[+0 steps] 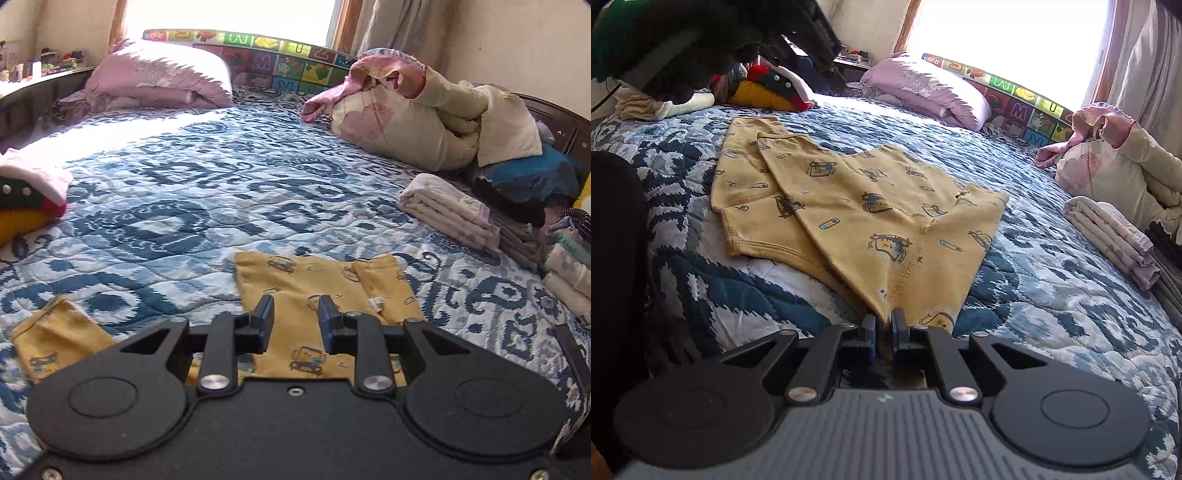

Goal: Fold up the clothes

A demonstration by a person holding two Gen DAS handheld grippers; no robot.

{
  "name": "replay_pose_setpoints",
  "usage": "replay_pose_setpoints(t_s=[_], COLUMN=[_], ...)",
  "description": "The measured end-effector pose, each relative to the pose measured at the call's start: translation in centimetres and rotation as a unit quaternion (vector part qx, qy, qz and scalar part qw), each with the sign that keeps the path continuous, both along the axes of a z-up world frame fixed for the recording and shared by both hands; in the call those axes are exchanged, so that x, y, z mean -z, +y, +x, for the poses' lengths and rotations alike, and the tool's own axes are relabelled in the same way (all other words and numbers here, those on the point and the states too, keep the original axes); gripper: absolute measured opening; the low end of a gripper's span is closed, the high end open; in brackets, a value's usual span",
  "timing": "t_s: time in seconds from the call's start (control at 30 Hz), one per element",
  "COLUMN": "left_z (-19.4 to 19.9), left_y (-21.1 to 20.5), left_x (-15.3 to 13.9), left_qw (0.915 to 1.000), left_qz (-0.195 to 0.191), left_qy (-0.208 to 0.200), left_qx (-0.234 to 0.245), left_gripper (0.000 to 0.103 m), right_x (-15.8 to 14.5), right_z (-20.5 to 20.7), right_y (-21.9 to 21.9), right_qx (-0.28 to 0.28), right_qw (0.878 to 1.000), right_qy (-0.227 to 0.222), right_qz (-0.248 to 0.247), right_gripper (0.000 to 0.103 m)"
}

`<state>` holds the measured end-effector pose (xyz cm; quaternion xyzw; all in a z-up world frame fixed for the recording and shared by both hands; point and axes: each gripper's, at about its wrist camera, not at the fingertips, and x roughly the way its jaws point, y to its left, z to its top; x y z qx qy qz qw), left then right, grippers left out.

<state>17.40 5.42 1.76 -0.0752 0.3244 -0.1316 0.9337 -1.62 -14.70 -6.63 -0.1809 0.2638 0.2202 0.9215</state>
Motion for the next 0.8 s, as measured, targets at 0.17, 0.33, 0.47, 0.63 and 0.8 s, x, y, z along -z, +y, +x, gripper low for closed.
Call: replay_pose_setpoints(t_s=[0.17,0.33,0.47,0.63,0.8], left_z=[6.3,10.0,11.3,12.1,10.6], left_y=[-4.7,-5.3,-6.6,-8.1,-10.2], left_x=[4.2,6.9,7.2,6.9,4.3], left_qw=[0.9954,0.9874,0.9890,0.9933,0.9988], left_qz=[-0.053,-0.111,-0.097,-0.065,0.040], left_qy=[0.075,0.112,0.112,0.095,0.018], left_qx=[0.028,-0.005,-0.001,-0.001,0.022], left_gripper=[0.025,0.025,0.025,0.000,0.000], right_x=[0.0,-0.1,-0.2,0.0,0.0], right_z=[0.3,0.4,0.5,0.9,0.9], right_y=[-0.3,-0.6,-0.8,-1.0,-1.2], right_qx=[0.001,0.001,0.003,0.002,0.000], right_qw=[1.000,1.000,0.999,0.999,0.999], right_qy=[0.007,0.013,0.011,0.017,0.024], right_qz=[0.012,0.023,0.031,0.038,0.042], right_gripper=[0.010,0.011,0.015,0.022,0.022])
